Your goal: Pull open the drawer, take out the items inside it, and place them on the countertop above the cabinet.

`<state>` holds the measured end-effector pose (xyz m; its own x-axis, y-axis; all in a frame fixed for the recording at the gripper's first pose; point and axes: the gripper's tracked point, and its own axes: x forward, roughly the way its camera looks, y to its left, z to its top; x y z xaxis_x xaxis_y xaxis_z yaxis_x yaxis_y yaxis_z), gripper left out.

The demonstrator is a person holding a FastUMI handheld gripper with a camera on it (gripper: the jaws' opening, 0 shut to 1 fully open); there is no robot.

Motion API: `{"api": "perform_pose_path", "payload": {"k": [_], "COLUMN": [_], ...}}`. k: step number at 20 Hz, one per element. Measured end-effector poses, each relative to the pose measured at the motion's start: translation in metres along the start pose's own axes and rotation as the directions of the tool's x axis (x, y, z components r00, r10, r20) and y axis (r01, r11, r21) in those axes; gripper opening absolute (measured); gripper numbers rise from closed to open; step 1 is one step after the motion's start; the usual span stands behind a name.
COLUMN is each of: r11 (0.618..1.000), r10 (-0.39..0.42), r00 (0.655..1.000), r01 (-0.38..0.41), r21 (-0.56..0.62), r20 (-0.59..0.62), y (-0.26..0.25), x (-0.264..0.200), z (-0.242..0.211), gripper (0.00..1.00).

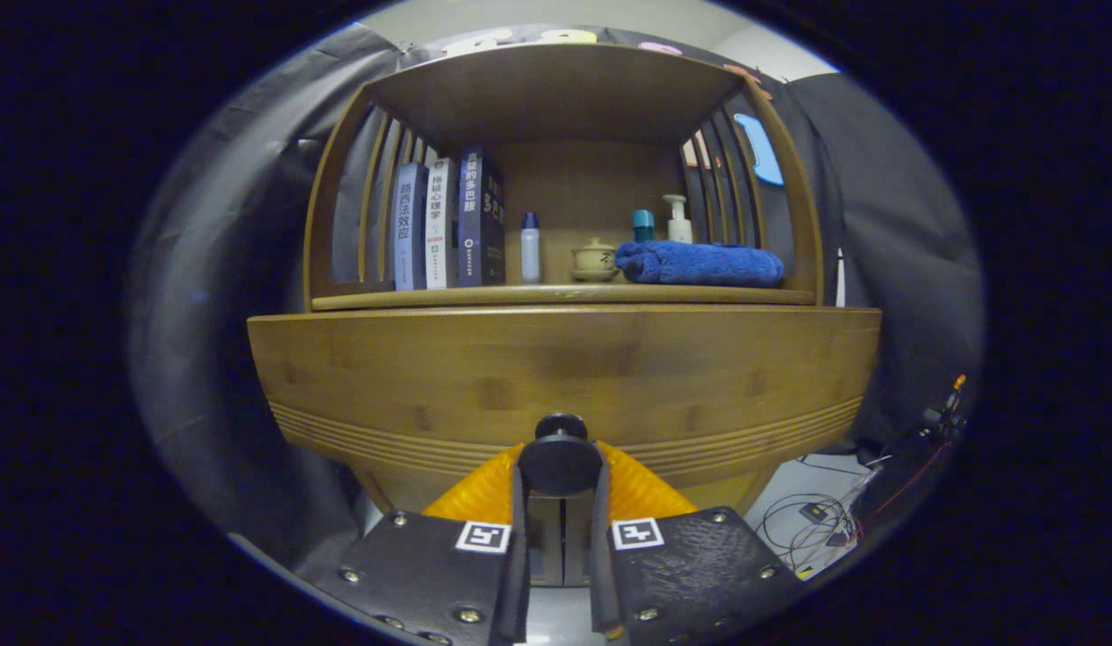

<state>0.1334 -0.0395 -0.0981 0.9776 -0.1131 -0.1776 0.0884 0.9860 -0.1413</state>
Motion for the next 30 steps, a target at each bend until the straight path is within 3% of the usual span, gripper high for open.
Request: {"api": "perform_pose_path", "payload": {"k": [11,30], "r11": [0.999,0.998], "r10": [0.037,0.055], "r00": [0.999,0.998], "r01": [-0.037,-0.056], "r21": [0.01,-0.005], "r20": [-0.022,-0.035], "y": [-0.007,-0.011], "x": [-0.085,-0.108], "z": [-0.015,-0.032], "gripper": [0.27,0.27]}}
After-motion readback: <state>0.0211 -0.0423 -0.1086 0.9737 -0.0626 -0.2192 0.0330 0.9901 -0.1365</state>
